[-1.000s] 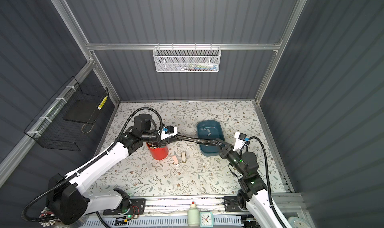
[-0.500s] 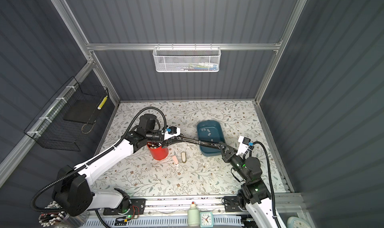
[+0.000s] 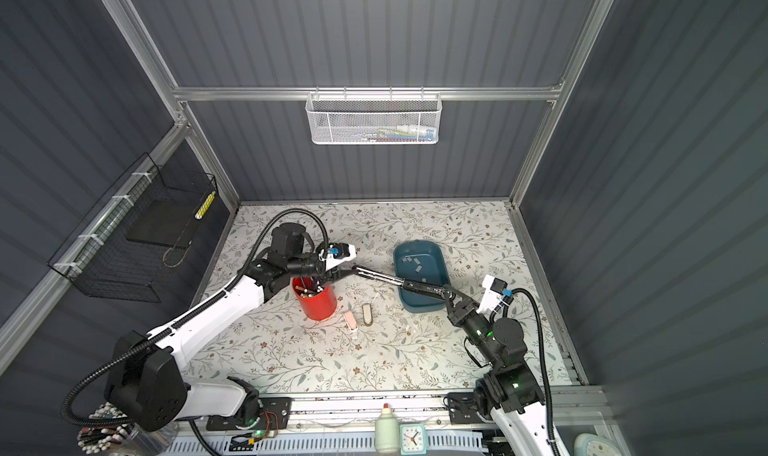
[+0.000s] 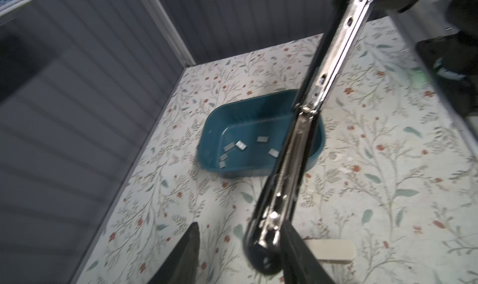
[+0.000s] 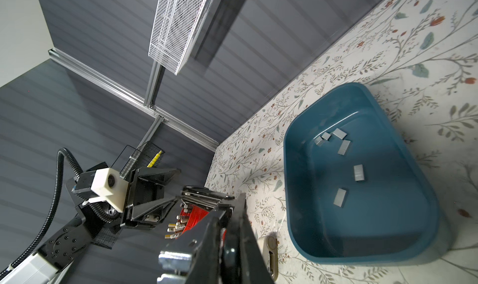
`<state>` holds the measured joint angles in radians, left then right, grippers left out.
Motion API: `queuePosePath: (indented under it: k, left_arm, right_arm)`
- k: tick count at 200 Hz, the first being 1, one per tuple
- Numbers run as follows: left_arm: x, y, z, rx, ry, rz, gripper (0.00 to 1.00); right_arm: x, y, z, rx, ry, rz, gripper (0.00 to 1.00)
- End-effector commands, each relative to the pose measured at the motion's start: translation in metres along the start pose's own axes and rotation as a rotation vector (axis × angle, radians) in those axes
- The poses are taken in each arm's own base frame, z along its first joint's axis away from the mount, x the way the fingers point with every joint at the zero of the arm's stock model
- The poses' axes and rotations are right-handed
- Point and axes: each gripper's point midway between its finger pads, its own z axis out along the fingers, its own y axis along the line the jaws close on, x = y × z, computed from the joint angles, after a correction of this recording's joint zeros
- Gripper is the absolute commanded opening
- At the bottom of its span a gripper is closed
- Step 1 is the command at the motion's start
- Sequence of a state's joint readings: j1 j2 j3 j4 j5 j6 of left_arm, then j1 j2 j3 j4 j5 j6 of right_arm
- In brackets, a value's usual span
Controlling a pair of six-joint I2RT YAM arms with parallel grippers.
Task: Load the staples into the stapler
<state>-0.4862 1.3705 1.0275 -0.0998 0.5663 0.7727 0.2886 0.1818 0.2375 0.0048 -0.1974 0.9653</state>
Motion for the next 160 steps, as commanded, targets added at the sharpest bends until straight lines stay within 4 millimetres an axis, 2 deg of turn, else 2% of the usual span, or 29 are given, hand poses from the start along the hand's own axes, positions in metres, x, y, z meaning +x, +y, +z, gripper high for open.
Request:
queuePosePath:
  k: [1, 34, 67, 82, 115, 129, 141, 160]
  left_arm:
    - [-0.01, 0.022, -0.01, -0.106, 0.016, 0.025, 0.59]
    - [-0.029, 0.021, -0.022, -0.091, -0.021, 0.026, 0.63]
    - [-0.07, 0.016, -0.044, -0.057, -0.118, 0.036, 0.63]
    - [-0.091, 0.008, -0.046, -0.019, -0.159, 0.039, 0.63]
    - [-0.127, -0.042, -0.012, 0.084, -0.089, 0.202, 0.63]
    - [-0.14, -0.055, -0.005, 0.136, -0.102, 0.216, 0.62]
    - [-0.145, -0.066, 0.001, 0.185, -0.13, 0.224, 0.63]
    - [-0.141, -0.077, 0.016, 0.223, -0.133, 0.234, 0.63]
  right_arm:
    - [-0.019, 0.018, -0.005, -0.054, -0.08, 0.013, 0.0]
    - [-0.018, 0.018, -0.001, -0.058, -0.072, 0.026, 0.0]
    - [-0.021, 0.028, -0.001, -0.09, -0.07, 0.038, 0.0]
    - [-0.021, 0.028, 0.001, -0.102, -0.072, 0.061, 0.0]
    - [-0.017, 0.03, 0.004, -0.143, -0.065, 0.123, 0.0]
    - [-0.013, 0.032, 0.005, -0.151, -0.058, 0.137, 0.0]
    - [-0.008, 0.034, 0.006, -0.153, -0.052, 0.143, 0.0]
    - [0.0, 0.036, 0.006, -0.149, -0.052, 0.137, 0.0]
